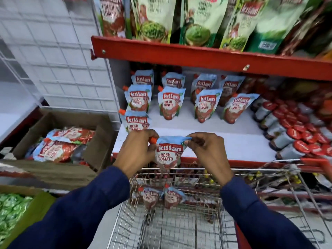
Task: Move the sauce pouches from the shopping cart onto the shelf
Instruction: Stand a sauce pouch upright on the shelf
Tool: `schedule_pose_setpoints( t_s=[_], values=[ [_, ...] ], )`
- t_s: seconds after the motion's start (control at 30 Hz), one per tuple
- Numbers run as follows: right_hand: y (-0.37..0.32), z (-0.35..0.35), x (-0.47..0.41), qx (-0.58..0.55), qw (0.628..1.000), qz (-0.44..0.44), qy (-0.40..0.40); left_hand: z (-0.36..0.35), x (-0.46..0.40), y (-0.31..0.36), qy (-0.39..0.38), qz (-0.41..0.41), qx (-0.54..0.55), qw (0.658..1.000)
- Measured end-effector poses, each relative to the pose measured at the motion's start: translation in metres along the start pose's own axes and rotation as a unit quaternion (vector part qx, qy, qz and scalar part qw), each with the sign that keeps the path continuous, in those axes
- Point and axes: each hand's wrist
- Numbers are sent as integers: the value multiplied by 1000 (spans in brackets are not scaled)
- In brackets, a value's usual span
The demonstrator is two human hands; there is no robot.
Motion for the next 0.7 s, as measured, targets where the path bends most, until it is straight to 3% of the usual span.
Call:
schedule_pose_setpoints(
  t_s=[0.23, 0.47, 0.7],
  values=[
    [2, 7, -63, -7, 999, 20, 47, 5, -71, 31, 14, -17, -112, 994],
    [17, -9, -106, -15, 999, 21, 42, -7, -115, 37, 32, -38, -292, 955],
    [29, -21, -119, -21, 999, 22, 28, -16, -131, 32, -21, -15, -336, 941]
  ],
)
Point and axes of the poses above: each hand's wrist, its own x-axis away from the middle knuckle, its own z-axis out of the back of the hand, y = z × x, and after that the axes turned 13 degrees about x, right-handed
